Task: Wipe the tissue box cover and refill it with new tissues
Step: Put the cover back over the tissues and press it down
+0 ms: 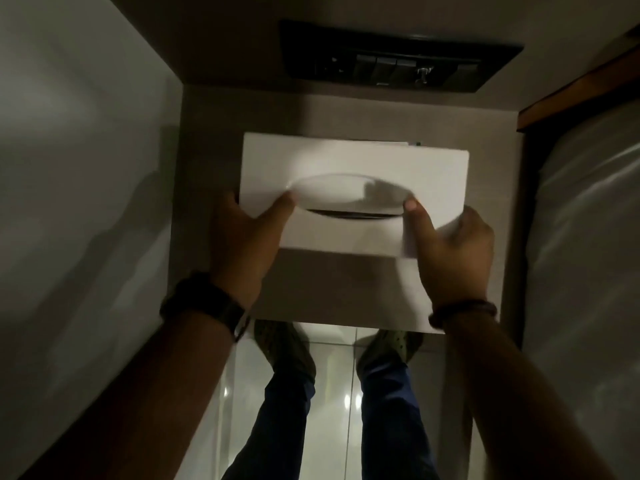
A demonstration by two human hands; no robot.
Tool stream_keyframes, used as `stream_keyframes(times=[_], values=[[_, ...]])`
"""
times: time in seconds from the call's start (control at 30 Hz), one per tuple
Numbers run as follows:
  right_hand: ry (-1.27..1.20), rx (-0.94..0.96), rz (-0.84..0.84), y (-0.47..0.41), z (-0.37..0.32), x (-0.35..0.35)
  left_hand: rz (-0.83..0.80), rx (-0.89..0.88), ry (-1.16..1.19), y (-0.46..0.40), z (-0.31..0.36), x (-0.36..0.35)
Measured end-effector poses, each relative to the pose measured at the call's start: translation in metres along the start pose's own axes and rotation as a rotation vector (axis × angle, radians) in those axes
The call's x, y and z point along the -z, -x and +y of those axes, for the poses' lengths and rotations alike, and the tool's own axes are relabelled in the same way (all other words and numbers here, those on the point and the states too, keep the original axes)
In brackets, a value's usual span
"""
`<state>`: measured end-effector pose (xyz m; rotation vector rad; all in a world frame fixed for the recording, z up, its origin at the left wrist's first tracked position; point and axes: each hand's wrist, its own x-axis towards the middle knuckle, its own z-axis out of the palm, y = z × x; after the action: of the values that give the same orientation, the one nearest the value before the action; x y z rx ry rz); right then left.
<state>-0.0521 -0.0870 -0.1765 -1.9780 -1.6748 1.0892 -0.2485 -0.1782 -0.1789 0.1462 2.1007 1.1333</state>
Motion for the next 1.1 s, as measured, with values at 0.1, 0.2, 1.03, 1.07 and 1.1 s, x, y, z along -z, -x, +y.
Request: stream_keyframes(times=[0.1,0.2,1.03,1.07,1.1], values=[[-0.058,-0.103,-0.009,-0.037,-0.011,-0.024,-0.020,0.007,-0.004,-0.037,0.012,-0.020],[-0.043,-0.146,-0.018,-0.062,-0.005,-0.043,-0.008,0.044,-0.029,-0.061,0.006,-0.035],[0.416,0.122,-0.075,-0.064,0.006,-0.053,-0.026,-0.403,-0.696,-0.082,-0.014,-0.032],[0.487,0.225,-0.065,-0.062,0.005,-0.052,-0.019,-0.515,-0.823,-0.082,-0.016,-0.030],[0.562,0.312,-0.074,-0.061,0.003,-0.052,-0.027,-0.609,-0.940,-0.082,-0.018,-0.028]])
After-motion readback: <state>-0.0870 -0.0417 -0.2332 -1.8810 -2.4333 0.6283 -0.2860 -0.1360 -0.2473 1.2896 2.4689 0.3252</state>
